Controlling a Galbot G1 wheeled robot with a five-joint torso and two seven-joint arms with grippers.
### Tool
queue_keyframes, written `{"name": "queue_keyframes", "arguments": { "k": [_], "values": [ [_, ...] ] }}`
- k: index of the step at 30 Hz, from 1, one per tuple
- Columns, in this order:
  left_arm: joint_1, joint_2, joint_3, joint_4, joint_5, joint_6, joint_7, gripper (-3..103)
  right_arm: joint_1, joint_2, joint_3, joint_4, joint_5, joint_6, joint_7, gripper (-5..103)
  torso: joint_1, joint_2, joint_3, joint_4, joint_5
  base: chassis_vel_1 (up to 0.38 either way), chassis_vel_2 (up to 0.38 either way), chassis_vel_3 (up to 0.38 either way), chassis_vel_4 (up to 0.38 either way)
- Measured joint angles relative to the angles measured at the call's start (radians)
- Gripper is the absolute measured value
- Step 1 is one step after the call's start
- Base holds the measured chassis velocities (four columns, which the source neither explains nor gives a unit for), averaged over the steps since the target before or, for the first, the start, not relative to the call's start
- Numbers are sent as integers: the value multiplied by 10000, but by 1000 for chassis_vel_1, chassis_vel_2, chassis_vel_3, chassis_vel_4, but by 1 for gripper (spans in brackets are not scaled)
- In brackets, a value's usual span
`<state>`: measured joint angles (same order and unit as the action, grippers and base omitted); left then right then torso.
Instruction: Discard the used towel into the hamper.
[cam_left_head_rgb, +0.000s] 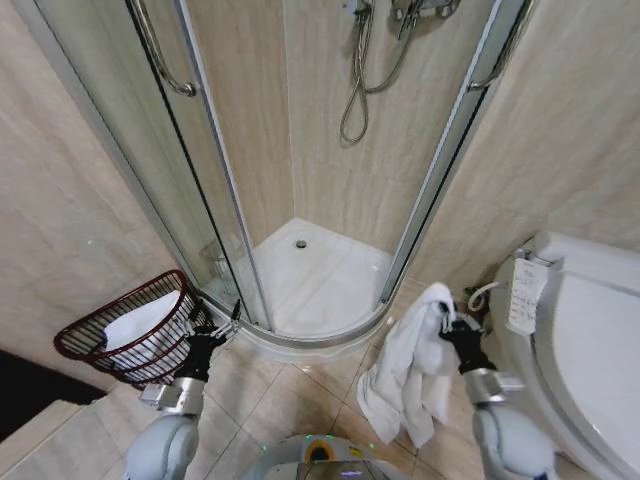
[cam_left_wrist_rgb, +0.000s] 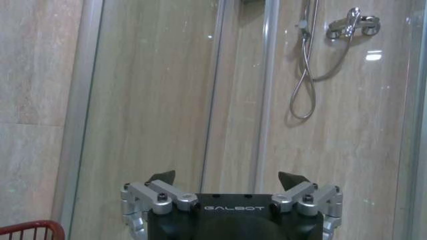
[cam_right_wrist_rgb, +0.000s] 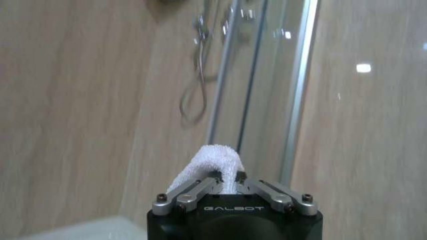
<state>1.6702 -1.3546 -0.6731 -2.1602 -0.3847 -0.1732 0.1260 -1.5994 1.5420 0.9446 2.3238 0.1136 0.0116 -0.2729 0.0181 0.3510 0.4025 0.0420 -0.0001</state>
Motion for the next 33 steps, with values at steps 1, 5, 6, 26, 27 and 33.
{"name": "queue_keyframes", "arguments": {
  "k": [1,5,6,26,27,33],
  "values": [
    [-1,11,-4,0,-17,-14,-4,100,31,-119,11,464,122,-374,93,5,0,0,0,0,0,0,0,0,0],
    [-14,65,-22,8,-111,-39,-22,100,254,-709,8,1511,733,-1573,691,5,0,0,0,0,2,0,0,0,0],
    [-14,65,-22,8,-111,-39,-22,100,254,-709,8,1511,733,-1573,691,5,0,0,0,0,2,0,0,0,0],
    [-35,-1,-35,43,-272,-113,-153,100,360,-1988,168,1821,2391,-2711,1503,5,-31,-70,-40,-1,2,0,0,0,0],
    [-35,-1,-35,43,-272,-113,-153,100,360,-1988,168,1821,2391,-2711,1503,5,-31,-70,-40,-1,2,0,0,0,0],
    [-90,5,-18,117,-250,-124,-153,100,352,-1956,117,1795,2304,-2654,1445,5,-112,-256,-141,0,0,0,0,0,0]
  ]
}}
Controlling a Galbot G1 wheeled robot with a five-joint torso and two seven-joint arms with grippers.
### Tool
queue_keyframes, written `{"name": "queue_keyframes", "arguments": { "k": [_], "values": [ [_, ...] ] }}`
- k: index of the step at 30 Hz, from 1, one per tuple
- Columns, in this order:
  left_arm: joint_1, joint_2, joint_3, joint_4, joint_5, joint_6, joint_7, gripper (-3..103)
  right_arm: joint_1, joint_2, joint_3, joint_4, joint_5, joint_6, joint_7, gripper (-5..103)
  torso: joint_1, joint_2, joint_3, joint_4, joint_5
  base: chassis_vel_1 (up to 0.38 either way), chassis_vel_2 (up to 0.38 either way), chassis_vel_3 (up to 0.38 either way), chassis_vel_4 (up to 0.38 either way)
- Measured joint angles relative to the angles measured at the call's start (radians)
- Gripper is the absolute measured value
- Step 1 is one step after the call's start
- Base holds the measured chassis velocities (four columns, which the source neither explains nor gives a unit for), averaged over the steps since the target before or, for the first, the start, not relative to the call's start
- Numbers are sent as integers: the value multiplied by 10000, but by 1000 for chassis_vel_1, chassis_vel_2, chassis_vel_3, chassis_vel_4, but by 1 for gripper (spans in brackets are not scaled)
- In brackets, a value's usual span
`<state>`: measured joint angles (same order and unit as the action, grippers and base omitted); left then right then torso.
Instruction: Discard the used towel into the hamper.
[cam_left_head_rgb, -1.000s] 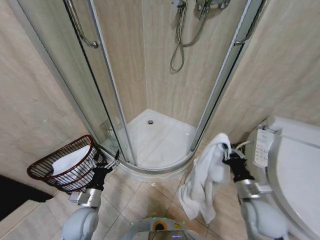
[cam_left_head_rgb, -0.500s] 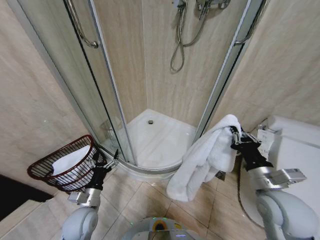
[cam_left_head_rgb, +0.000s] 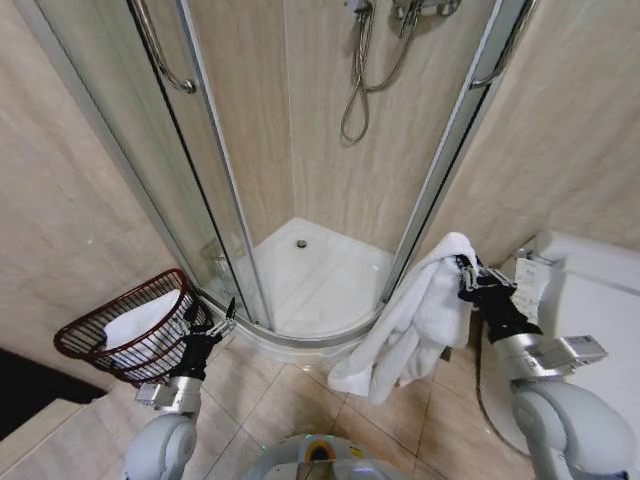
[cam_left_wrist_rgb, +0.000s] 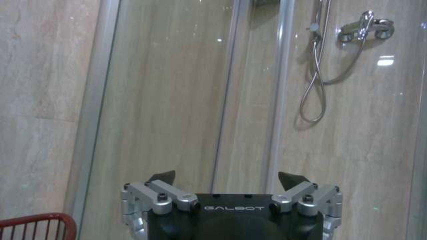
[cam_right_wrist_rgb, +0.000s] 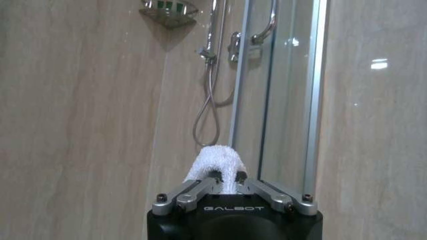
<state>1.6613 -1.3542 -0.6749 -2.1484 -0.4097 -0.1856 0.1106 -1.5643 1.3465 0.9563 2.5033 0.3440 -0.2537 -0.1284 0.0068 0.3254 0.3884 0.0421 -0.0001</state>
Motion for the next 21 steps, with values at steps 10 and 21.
{"name": "queue_keyframes", "arguments": {
  "k": [10,21],
  "values": [
    [-89,-7,71,40,124,-138,-40,100,-81,52,-30,-16,-91,108,-85,5,-14,-29,-17,0,1,0,0,0,0],
    [-126,36,30,47,113,-136,-49,100,-117,262,-138,-27,-289,184,-266,5,-1,-8,-3,0,0,0,0,0,0]
  ]
}}
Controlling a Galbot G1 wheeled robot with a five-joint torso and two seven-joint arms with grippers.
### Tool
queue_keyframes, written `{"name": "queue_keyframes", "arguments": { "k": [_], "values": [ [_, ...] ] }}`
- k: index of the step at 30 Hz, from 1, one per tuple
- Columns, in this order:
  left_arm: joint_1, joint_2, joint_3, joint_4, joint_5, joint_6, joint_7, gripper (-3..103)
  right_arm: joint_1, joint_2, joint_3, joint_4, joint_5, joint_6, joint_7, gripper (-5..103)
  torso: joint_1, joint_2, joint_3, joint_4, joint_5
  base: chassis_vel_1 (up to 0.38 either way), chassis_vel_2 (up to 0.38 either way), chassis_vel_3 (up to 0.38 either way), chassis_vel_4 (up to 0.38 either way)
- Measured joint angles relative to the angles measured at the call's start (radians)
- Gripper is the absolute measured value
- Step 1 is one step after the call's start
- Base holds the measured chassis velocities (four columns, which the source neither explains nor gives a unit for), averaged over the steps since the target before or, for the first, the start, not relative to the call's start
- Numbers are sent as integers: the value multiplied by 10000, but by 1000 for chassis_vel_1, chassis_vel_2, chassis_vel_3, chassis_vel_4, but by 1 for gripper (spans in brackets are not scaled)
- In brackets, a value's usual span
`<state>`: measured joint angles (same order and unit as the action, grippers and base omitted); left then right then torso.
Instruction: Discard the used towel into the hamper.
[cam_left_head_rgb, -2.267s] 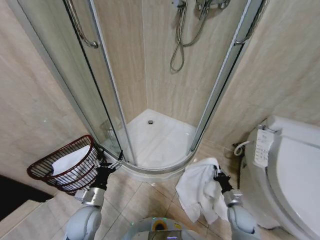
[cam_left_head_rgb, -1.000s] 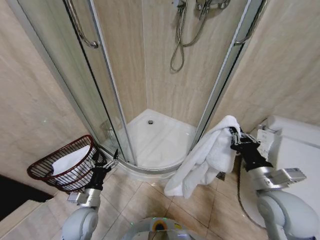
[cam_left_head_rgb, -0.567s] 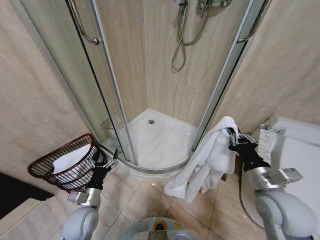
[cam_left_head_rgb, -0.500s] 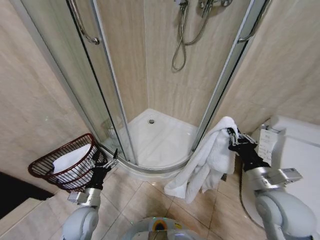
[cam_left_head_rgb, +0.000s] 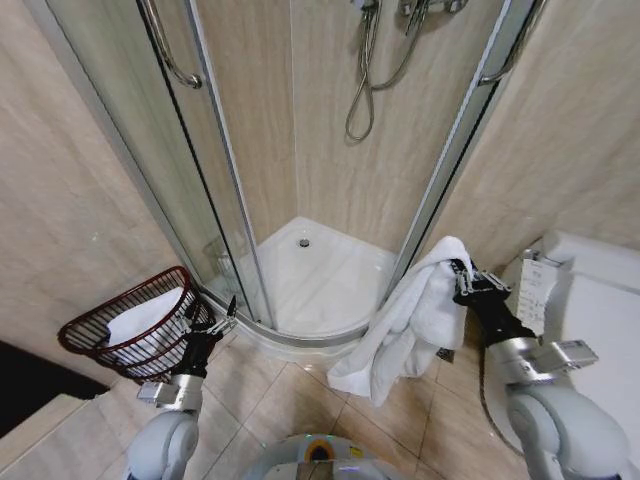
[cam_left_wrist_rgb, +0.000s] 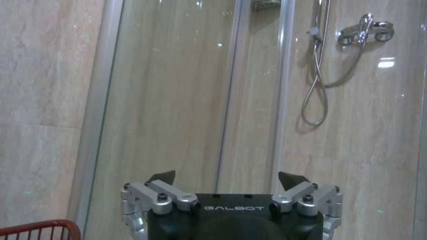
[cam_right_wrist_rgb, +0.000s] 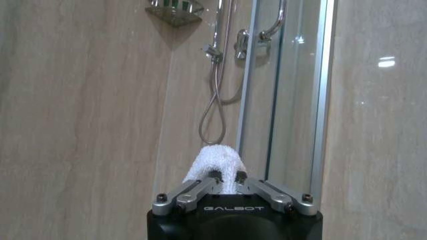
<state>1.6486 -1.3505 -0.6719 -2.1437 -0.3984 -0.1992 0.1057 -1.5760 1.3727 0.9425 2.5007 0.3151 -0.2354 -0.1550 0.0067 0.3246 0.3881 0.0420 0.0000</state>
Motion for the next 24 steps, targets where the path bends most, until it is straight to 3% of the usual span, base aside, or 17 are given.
{"name": "queue_keyframes", "arguments": {
  "k": [24],
  "values": [
    [81,-20,-8,-66,-17,-7,-20,100,-162,194,-10,-5,-93,139,-222,5,1,14,5,0,-1,114,-112,-112,109]
  ]
}}
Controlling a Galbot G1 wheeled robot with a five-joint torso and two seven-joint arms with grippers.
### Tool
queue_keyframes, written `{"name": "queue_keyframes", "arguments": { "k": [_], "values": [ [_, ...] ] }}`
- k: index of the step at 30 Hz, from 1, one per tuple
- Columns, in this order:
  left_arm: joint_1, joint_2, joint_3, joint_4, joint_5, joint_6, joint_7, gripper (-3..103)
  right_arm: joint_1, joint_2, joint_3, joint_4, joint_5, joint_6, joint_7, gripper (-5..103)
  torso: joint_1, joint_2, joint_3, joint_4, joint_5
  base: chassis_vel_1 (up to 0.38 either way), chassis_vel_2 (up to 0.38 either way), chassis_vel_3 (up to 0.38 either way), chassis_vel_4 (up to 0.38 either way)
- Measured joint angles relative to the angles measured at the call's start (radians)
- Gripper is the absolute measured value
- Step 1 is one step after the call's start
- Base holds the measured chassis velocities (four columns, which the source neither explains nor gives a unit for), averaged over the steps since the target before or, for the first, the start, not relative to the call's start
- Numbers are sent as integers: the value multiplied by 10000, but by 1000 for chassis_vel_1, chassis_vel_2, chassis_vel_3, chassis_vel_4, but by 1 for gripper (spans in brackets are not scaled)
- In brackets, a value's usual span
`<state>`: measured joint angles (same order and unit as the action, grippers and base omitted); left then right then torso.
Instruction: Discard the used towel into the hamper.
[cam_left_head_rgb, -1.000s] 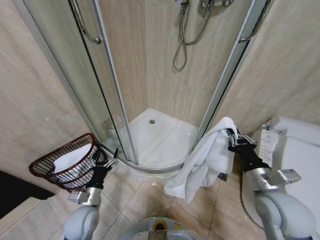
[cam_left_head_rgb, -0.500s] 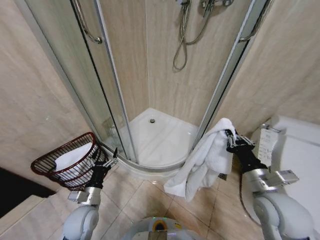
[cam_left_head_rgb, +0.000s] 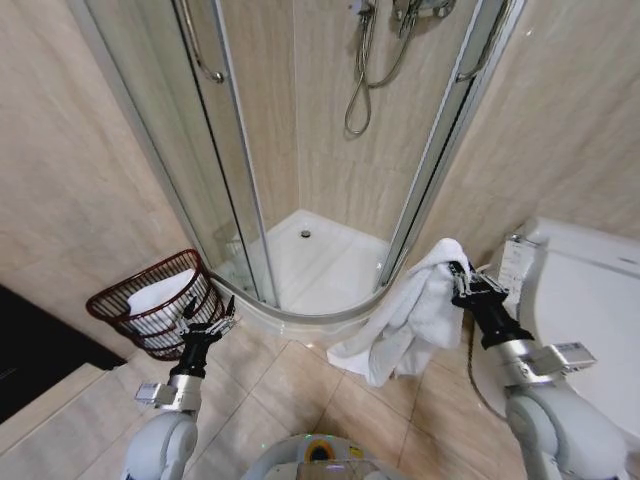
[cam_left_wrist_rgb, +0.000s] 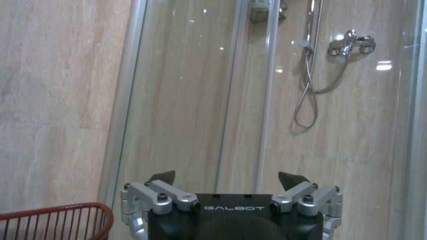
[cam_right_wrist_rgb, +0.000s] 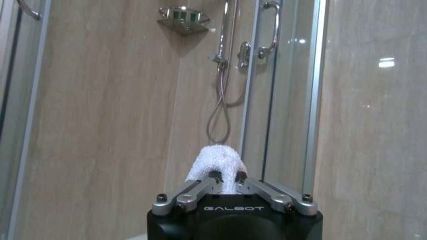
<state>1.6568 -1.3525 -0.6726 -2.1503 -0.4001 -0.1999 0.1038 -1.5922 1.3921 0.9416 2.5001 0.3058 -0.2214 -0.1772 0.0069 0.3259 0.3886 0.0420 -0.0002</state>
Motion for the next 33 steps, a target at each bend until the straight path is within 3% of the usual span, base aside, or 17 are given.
{"name": "queue_keyframes", "arguments": {
  "k": [18,33],
  "values": [
    [31,0,-6,1,61,113,218,100,-23,143,-49,-1,-124,185,-254,5,2,2,0,2,-1,111,-68,-72,106],
    [51,2,-41,44,47,45,229,100,-24,173,-102,-2,-194,215,-404,5,4,1,3,1,2,79,82,88,76]
  ]
}}
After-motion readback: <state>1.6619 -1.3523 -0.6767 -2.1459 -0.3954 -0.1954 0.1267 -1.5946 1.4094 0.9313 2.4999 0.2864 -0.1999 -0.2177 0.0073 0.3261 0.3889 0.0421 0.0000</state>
